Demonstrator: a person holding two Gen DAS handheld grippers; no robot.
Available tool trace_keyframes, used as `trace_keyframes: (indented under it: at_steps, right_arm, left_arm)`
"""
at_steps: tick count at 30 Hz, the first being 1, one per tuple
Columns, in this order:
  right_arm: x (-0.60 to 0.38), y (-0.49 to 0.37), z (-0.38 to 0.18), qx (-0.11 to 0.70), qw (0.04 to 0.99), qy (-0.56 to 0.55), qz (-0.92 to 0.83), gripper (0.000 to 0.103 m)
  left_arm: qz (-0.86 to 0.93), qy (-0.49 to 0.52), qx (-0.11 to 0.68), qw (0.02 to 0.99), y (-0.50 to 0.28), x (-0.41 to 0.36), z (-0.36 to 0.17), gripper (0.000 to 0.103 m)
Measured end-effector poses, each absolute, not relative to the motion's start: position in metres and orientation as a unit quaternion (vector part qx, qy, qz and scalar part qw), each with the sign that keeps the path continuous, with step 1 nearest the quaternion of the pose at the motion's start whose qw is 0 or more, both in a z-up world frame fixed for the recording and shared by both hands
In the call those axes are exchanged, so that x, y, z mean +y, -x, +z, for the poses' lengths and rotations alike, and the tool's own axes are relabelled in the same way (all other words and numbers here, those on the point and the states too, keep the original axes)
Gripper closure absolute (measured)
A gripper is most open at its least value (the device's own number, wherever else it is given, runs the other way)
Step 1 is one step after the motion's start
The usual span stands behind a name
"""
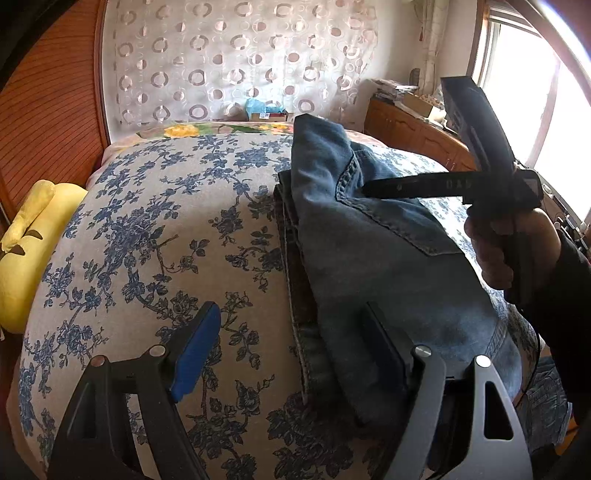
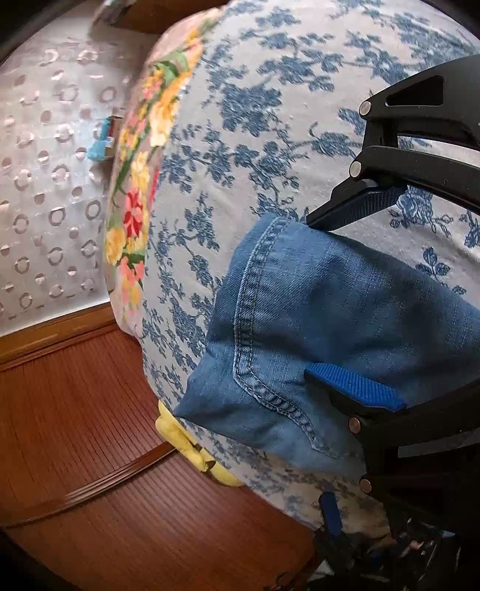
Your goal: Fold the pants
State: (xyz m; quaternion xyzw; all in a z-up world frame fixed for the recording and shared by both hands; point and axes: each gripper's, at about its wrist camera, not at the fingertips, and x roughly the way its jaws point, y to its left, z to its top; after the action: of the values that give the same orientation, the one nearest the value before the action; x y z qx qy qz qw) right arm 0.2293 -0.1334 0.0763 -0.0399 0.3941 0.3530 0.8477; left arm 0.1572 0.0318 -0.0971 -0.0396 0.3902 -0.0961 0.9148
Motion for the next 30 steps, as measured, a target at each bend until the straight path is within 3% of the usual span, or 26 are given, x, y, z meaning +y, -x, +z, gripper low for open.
trace_keyframes:
  at_steps: [8,11,16,19,30]
  right_arm:
    - [-0.134,-0.238,0.072,0.401,0.841,0.026,0.363,0.027]
    - [-0.134,-0.239,0.070,0.402,0.839,0.021,0.367,0.032]
    - [-0.132,-0.235,0.078,0.394,0.839,-0.003,0.374,0.059]
    - [-0.123,-0.228,0.087,0.373,0.845,0.011,0.383,0.070]
    - [-0.054,-0.234,0.119,0.335,0.836,0.047,0.433,0.077]
  left_arm:
    - [-0.098,0.041,0.390,0.915,-0.157,0.032,-0.097,0.024]
    - [-0.099,0.042,0.389,0.915,-0.158,0.032,-0.097,0.024]
    - [-0.099,0.047,0.386,0.916,-0.158,0.034,-0.096,0.024]
    - [-0.098,0.048,0.382,0.918,-0.158,0.036,-0.094,0.024]
    - [-0.078,0.077,0.347,0.931,-0.166,0.084,-0.073,0.024]
